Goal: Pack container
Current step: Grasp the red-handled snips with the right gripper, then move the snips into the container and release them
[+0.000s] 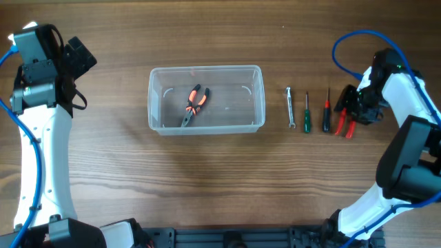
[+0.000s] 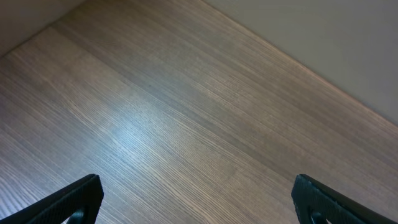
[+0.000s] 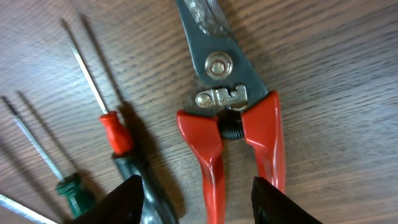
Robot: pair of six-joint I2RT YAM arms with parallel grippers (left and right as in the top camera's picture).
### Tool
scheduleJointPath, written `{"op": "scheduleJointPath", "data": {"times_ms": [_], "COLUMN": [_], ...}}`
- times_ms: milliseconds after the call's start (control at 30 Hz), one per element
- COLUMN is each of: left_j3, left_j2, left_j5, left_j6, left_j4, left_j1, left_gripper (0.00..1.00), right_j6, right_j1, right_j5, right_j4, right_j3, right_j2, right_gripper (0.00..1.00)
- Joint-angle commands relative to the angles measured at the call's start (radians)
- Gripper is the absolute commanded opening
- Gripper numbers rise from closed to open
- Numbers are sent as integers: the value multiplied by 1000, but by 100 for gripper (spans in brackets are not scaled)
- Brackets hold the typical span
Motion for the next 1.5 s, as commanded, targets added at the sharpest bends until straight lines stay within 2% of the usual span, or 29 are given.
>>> {"op": "scheduleJointPath", "data": {"times_ms": [0,133,233,367,467,700,800,967,1100,1233,1333,1467], "left_j3": [8,8,8,8,8,8,8,8,8,8,8,8], "left_j2": [6,6,6,6,6,6,6,6,6,6,6,6], "left_j5": [-16,-16,-16,-16,-16,-16,-16,-16,-16,-16,-16,-16], "left_j6": [-2,-2,-2,-2,-2,-2,-2,-2,-2,-2,-2,-2], "left_j4": [3,3,3,3,3,3,3,3,3,3,3,3], "left_j1": [5,5,5,5,5,5,5,5,5,5,5,5], "left_gripper": [100,100,100,100,100,100,100,100,100,100,100,100], "right_j6": [-2,1,10,74,113,103,101,95,-12,-284,-529,-756], "right_j1": [10,13,13,13,13,13,13,61,195,458,662,817], "right_j5": [3,3,3,8,37,64,64,18,-69,-158,-185,-185], "right_j4": [37,69,95,119,125,86,26,-159,-180,-114,-105,-114], "right_j3": [-40,-61,-86,-130,-145,-137,-82,166,341,425,417,417], "right_j2": [19,19,20,20,20,19,6,-151,-273,-328,-296,-194], "right_gripper": [55,53,43,38,29,6,4,4,4,4,4,4]}}
